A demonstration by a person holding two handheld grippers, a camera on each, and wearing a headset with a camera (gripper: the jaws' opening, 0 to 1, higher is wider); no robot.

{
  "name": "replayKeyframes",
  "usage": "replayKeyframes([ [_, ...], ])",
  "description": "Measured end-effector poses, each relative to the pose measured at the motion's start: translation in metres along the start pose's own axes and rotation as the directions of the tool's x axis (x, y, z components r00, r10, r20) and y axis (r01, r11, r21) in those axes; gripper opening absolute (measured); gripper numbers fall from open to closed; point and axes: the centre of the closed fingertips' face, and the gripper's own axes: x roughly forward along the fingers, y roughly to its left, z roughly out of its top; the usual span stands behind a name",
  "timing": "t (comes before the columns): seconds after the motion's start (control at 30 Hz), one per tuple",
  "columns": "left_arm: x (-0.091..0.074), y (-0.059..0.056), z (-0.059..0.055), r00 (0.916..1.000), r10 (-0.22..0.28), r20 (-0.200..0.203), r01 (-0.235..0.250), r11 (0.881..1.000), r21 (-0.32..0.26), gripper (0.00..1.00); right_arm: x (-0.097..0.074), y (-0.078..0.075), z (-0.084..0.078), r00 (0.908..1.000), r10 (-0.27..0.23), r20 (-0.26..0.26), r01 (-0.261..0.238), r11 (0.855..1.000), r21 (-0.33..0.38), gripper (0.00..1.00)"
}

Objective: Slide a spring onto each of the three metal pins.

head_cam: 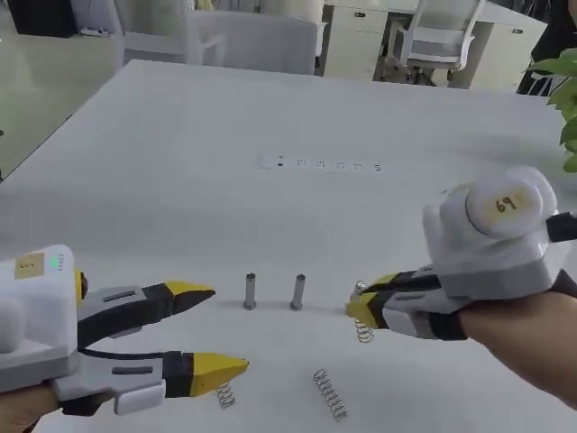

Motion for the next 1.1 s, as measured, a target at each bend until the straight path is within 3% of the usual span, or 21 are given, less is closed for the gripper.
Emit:
replayKeyframes([
  [0.2, 0.004, -0.005, 0.004, 0.9997, -0.019, 0.011, 0.019, 1.000, 0.004, 0.49, -0.002, 0.022, 0.025, 0.9971, 0.046, 0.060, -0.045, 0.999, -0.020, 0.08],
  [0.63, 0.008, -0.014, 0.015, 0.9974, -0.071, 0.012, 0.071, 0.997, 0.032, 0.42, 0.006, 0.058, 0.057, 0.9834, 0.126, 0.130, -0.117, 0.990, -0.073, 0.08],
  [0.87, 0.008, -0.014, 0.027, 0.9955, -0.081, 0.049, 0.080, 0.997, 0.023, 0.38, 0.009, 0.072, 0.068, 0.9744, 0.162, 0.156, -0.150, 0.985, -0.086, 0.08],
  [1.1, 0.008, -0.018, 0.031, 0.9934, -0.099, 0.059, 0.097, 0.995, 0.031, 0.29, 0.012, 0.084, 0.077, 0.9654, 0.194, 0.175, -0.180, 0.979, -0.093, 0.07],
])
